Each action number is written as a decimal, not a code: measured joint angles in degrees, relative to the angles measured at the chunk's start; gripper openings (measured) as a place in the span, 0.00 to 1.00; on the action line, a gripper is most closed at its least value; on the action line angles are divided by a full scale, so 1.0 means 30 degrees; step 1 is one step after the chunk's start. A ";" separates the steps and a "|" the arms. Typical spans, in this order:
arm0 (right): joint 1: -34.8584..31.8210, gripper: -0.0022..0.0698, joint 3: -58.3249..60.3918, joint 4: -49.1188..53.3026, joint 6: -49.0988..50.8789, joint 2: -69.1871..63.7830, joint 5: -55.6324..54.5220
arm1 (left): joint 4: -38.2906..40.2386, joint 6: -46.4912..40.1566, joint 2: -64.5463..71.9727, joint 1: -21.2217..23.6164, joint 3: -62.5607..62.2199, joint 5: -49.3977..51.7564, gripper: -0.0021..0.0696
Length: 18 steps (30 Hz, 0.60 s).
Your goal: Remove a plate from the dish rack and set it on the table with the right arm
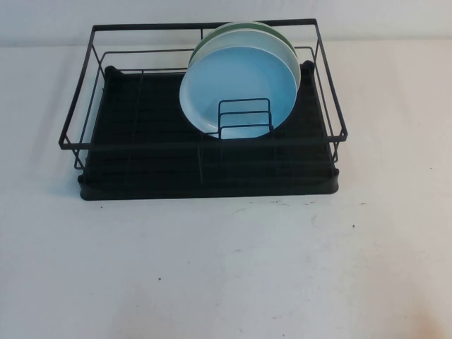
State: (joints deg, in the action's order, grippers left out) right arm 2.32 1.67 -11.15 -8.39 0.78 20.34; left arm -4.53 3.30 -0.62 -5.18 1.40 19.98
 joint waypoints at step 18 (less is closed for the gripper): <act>0.0000 0.00 0.0000 -1.1643 0.0000 0.0000 -0.2697 | 0.0000 0.0000 0.0000 0.0000 0.0000 0.0000 0.02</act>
State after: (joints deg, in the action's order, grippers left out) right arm 2.32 1.67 -46.08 -8.39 0.78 12.25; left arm -4.53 3.30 -0.62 -5.18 1.40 19.98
